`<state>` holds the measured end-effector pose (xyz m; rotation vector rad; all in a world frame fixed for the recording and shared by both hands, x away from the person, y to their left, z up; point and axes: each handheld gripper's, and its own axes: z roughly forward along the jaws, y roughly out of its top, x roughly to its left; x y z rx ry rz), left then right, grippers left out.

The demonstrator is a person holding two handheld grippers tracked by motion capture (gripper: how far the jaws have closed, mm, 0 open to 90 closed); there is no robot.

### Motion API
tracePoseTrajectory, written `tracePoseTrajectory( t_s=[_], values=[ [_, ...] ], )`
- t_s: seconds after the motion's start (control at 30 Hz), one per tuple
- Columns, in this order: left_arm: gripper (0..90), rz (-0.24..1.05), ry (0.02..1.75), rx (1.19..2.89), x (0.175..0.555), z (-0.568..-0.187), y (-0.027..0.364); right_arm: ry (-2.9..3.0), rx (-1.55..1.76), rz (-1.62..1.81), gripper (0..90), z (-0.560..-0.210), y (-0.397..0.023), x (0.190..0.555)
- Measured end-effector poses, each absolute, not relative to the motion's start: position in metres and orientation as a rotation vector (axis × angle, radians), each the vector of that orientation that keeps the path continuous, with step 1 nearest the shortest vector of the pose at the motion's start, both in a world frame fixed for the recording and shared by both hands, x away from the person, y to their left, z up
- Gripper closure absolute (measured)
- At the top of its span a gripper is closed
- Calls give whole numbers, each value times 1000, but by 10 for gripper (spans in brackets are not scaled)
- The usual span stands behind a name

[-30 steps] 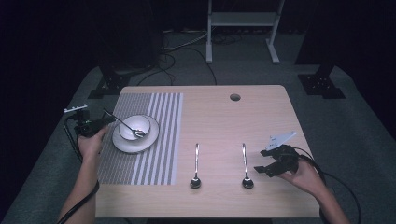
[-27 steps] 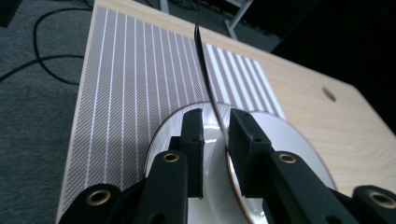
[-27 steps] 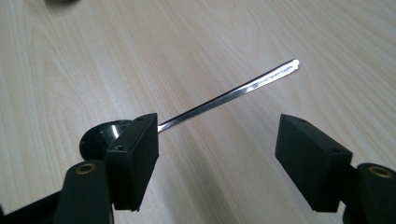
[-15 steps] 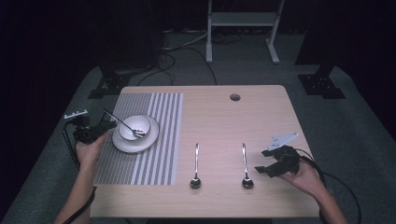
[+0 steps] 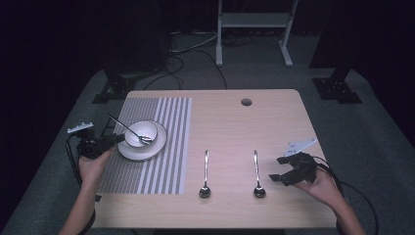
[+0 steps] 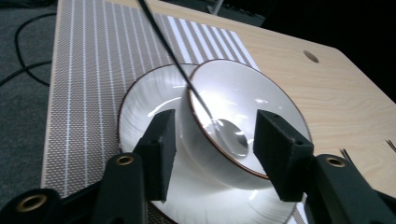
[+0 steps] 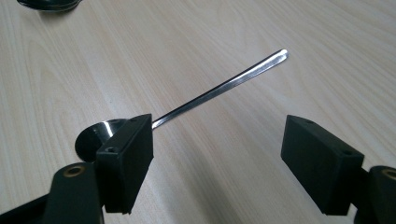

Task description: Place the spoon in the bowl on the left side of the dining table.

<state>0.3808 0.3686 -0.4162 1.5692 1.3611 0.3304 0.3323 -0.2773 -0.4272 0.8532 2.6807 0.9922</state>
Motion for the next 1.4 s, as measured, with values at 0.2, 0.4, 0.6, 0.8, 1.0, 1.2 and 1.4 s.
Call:
tracePoseTrajectory(
  t_s=[0.2,0.4,0.6,0.8,1.0,1.2,1.4],
  values=[
    [400,350,1332,1616,372,-412,361,2679,854,995,239,-427,-279,332],
    [353,368,1295,1658,365,-410,351,2674,864,988,239,-425,-282,331],
    [294,366,1250,1681,361,-404,337,2664,887,989,238,-426,-285,331],
    [226,339,1208,1685,360,-400,327,2649,893,1005,238,-424,-288,330],
    [195,346,1184,1728,358,-397,313,2641,902,1007,238,-425,-291,329],
    [179,343,1157,1761,357,-396,300,2636,903,1012,238,-426,-292,328],
    [151,339,1118,1792,356,-395,287,2634,908,1011,236,-427,-292,328]
  ],
)
